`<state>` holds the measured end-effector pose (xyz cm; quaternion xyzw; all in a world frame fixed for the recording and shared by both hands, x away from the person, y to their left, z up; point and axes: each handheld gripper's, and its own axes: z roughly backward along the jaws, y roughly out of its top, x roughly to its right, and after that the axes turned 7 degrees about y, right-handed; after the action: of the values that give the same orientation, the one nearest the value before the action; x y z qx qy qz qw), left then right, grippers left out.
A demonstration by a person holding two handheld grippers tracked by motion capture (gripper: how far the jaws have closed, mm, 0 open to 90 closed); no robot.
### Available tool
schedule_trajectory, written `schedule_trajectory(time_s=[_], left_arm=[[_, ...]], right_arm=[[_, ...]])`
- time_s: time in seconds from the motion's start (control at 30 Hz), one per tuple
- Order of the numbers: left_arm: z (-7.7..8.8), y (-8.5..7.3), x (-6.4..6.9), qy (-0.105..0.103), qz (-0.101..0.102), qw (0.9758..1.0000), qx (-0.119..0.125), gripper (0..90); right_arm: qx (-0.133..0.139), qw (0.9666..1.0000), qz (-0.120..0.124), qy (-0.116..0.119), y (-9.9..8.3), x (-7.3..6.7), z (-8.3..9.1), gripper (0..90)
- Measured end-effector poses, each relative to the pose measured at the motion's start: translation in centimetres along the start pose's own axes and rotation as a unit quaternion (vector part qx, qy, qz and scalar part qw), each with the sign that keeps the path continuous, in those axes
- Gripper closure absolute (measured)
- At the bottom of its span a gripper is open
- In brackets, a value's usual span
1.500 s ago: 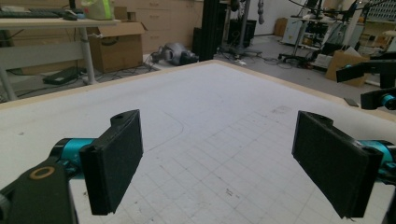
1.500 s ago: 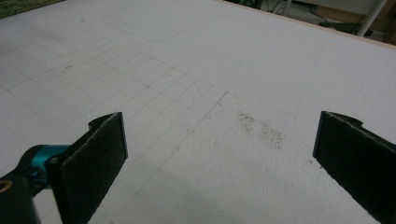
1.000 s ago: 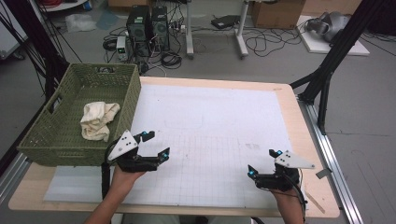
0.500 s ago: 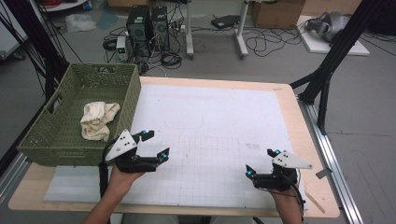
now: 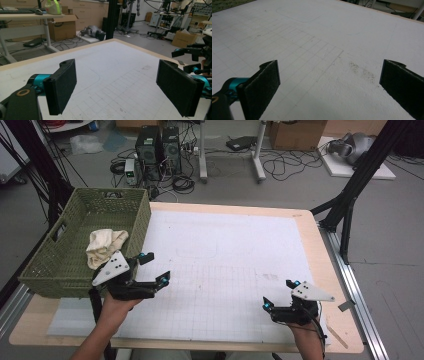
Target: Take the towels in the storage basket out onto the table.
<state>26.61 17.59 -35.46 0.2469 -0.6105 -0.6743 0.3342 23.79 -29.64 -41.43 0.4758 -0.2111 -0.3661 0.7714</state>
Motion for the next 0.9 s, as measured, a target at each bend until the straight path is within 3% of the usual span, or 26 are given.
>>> schedule_trajectory(time_s=[0.47,0.9], left_arm=[[2.1,3.9,-3.1,0.029,-0.016,0.9994,0.012,17.1],[2.9,7.2,-9.3,0.078,-0.001,0.9969,0.011,17.2]], right_arm=[[-0.001,1.0000,-0.002,0.001,0.0,0.0,-0.1,2.2],[-0.001,1.0000,-0.001,0.001,0.0,0.1,-0.2,2.2]])
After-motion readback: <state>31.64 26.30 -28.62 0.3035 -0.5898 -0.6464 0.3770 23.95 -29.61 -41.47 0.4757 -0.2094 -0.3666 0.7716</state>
